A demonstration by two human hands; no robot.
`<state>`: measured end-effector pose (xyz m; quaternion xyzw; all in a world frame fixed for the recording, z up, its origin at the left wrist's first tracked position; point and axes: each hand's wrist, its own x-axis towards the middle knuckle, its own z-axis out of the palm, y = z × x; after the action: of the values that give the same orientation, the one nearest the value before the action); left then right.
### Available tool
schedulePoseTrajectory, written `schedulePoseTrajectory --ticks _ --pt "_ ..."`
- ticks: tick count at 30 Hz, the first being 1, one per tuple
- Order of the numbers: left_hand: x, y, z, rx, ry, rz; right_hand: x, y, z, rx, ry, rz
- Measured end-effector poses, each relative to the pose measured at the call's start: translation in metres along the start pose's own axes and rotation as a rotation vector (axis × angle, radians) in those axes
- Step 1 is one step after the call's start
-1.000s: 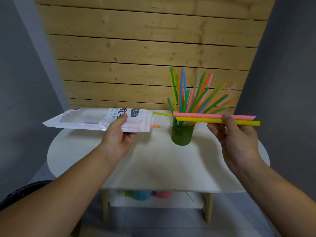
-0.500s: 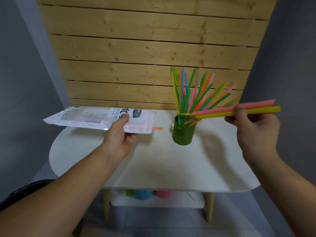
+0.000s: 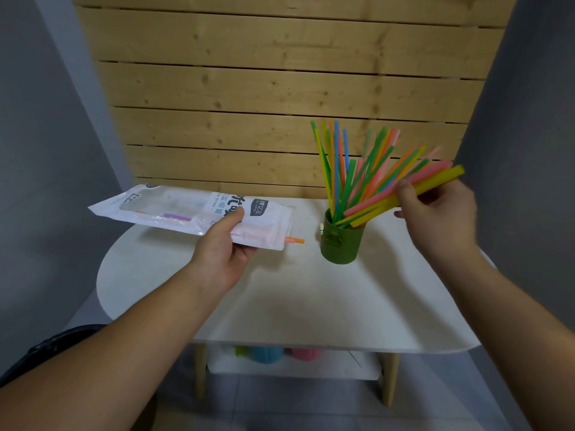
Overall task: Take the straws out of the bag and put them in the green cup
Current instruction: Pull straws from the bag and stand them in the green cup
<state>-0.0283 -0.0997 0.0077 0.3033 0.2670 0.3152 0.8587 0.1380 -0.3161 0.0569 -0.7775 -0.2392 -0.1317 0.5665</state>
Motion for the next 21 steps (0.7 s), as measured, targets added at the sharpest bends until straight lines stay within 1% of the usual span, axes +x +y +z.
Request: schedulePoseTrajectory --ticks 4,8,12,17,21 --pt "-0.002 0.0 0.0 0.007 -0.007 0.002 0.003 0.009 0.016 -0.032 -0.087 -0.01" --pt "-0.004 0.002 0.0 0.01 -0.016 0.013 0.006 0.018 0.025 -0.061 -0.178 0.019" --pt "-0.005 0.003 -0.001 0.008 -0.029 0.023 0.01 0.019 0.026 -0.036 -0.198 0.03" --pt "-0.007 0.003 0.001 0.012 -0.037 0.023 0.01 0.02 0.028 -0.01 -0.366 0.059" --pt "-0.007 0.002 0.003 0.013 -0.039 0.026 0.007 0.022 0.03 0.054 -0.311 0.058"
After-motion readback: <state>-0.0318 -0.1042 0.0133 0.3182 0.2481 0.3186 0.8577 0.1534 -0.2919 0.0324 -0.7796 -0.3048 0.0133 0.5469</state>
